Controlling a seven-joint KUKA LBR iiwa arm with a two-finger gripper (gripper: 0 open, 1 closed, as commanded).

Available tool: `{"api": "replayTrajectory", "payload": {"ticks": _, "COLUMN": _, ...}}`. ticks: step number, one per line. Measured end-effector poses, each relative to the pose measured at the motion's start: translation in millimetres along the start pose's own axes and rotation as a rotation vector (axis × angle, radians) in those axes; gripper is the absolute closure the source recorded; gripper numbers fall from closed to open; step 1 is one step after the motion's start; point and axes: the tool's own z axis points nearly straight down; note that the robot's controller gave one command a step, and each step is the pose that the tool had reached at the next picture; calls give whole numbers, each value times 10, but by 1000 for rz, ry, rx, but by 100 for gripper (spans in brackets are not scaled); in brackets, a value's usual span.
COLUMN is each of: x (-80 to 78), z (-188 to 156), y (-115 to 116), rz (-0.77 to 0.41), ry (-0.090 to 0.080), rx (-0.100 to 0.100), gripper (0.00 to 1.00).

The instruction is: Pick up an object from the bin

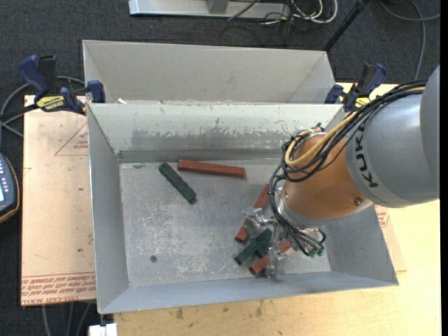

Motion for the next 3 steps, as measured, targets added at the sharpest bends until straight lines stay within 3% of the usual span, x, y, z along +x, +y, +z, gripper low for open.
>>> {"api": "replayTrajectory", "payload": {"ticks": 1, "x": 10, "z": -1, "y": 0, "rz": -2, "ry": 5, "rx": -1, "gripper": 100}}
{"api": "replayTrajectory", "payload": {"ticks": 2, "x": 8, "z": 12, "y": -1, "rz": -1, "ry": 2, "rx": 0, "gripper": 0}}
{"api": "replayTrajectory", "payload": {"ticks": 3, "x": 24, "z": 16, "y": 1, "rz": -2, "ry": 9, "rx": -2, "gripper": 100}}
